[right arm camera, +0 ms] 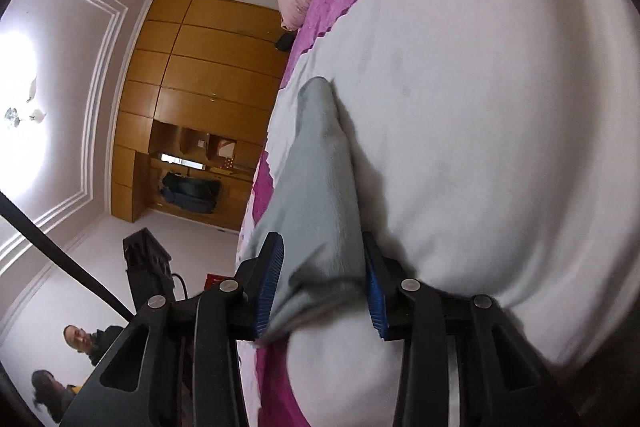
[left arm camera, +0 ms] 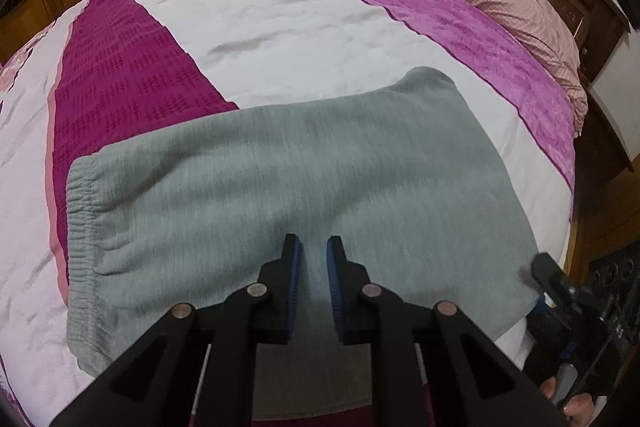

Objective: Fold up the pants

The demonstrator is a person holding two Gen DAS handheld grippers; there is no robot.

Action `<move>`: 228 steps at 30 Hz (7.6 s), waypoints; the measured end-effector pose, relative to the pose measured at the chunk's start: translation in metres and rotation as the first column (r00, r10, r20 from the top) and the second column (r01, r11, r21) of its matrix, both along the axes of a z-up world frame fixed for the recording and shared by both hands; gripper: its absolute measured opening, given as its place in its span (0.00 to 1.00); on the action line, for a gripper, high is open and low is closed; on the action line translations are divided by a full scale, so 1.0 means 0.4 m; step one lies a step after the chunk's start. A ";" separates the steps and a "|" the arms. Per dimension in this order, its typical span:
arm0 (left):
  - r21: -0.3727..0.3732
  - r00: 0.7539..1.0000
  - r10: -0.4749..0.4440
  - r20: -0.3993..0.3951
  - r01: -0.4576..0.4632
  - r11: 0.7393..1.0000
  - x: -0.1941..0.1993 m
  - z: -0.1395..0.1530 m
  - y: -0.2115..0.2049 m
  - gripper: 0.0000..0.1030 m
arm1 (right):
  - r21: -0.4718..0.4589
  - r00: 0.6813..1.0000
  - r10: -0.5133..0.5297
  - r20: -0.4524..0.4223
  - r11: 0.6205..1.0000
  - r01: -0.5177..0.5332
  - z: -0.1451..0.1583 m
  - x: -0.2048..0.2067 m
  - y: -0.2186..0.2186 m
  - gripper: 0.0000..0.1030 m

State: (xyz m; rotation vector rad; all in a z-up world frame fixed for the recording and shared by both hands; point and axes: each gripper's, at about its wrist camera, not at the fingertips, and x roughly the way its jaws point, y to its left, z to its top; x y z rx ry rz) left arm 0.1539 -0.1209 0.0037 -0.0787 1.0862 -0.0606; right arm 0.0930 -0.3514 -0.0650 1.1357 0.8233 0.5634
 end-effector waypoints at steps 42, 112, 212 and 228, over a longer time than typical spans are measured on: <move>-0.391 0.986 0.151 0.073 -0.111 0.914 -0.289 0.034 0.094 0.00 | -0.942 0.880 0.390 0.271 0.297 0.158 0.367 -0.035 0.465 0.08; -0.577 0.962 0.229 -0.147 -0.271 0.770 -0.250 0.056 0.504 0.09 | -0.836 0.787 0.605 0.122 0.490 -0.248 0.184 -0.213 0.355 0.35; -0.107 0.997 0.036 0.064 -0.029 0.994 -0.241 0.084 0.291 0.66 | -0.439 0.880 0.455 0.135 0.824 -0.358 0.198 0.015 0.270 0.60; -0.441 1.000 0.011 -0.006 -0.012 0.898 -0.101 -0.047 0.369 0.83 | -0.282 0.827 0.550 0.121 0.817 -0.502 0.125 0.126 0.358 0.76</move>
